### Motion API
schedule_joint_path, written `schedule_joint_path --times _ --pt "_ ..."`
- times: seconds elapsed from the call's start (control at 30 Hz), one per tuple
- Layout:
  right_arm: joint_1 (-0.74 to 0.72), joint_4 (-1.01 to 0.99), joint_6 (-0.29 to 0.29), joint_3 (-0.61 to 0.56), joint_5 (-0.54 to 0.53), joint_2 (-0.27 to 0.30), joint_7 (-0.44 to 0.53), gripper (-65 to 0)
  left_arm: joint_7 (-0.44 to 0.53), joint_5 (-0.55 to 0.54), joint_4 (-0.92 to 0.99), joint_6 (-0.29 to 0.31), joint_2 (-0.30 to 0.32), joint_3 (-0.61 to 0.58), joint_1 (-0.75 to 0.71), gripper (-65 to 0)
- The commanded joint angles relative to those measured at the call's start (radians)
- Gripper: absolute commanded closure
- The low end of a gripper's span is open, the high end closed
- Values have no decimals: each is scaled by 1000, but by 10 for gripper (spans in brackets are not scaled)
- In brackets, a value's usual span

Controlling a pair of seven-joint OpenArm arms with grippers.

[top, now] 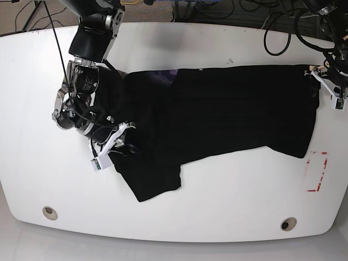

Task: Layout the t-shirt on the table in an organized manner, then fold the t-shirt properly
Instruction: 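Drag the held shirt edge with the right gripper toward the shirt's middle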

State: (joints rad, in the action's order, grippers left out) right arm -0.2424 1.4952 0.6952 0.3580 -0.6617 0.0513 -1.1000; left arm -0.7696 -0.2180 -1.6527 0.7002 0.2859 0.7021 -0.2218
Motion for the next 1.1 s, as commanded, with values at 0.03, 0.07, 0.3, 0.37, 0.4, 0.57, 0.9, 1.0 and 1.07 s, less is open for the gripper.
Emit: schedule_joint_path --times 0.03,0.07,0.3,0.37,0.4,0.57,0.9,1.0,1.07 --pt "-35 18 3 -3 -28 5 27 -328 19 -11 -16 -2 16 4 5 -440" --pt "-35 22 3 -3 -30 9 25 -365 19 -11 -16 -2 16 4 5 -440" --pt "61 121 3 -3 -33 68 -32 -472 19 -11 -16 -2 16 3 6 -440" --pt "114 175 3 -3 -37 72 -41 -474 19 -11 -16 -2 16 3 6 -440" --pt "139 196 3 -3 -37 74 -41 -476 19 -11 -16 -2 16 3 6 -440" --pt "277 324 3 -3 -39 63 -62 -479 19 -11 -16 -2 16 3 6 -440" --pt "367 353 3 -106 -28 -3 -62 -476 19 -11 9 -2 16 3 8 -440" --pt "361 305 3 -119 -28 -9 -61 -474 19 -11 13 -2 16 3 9 -440" --pt "343 267 3 -121 -28 -15 -55 -474 19 -11 13 -2 16 3 8 -440"
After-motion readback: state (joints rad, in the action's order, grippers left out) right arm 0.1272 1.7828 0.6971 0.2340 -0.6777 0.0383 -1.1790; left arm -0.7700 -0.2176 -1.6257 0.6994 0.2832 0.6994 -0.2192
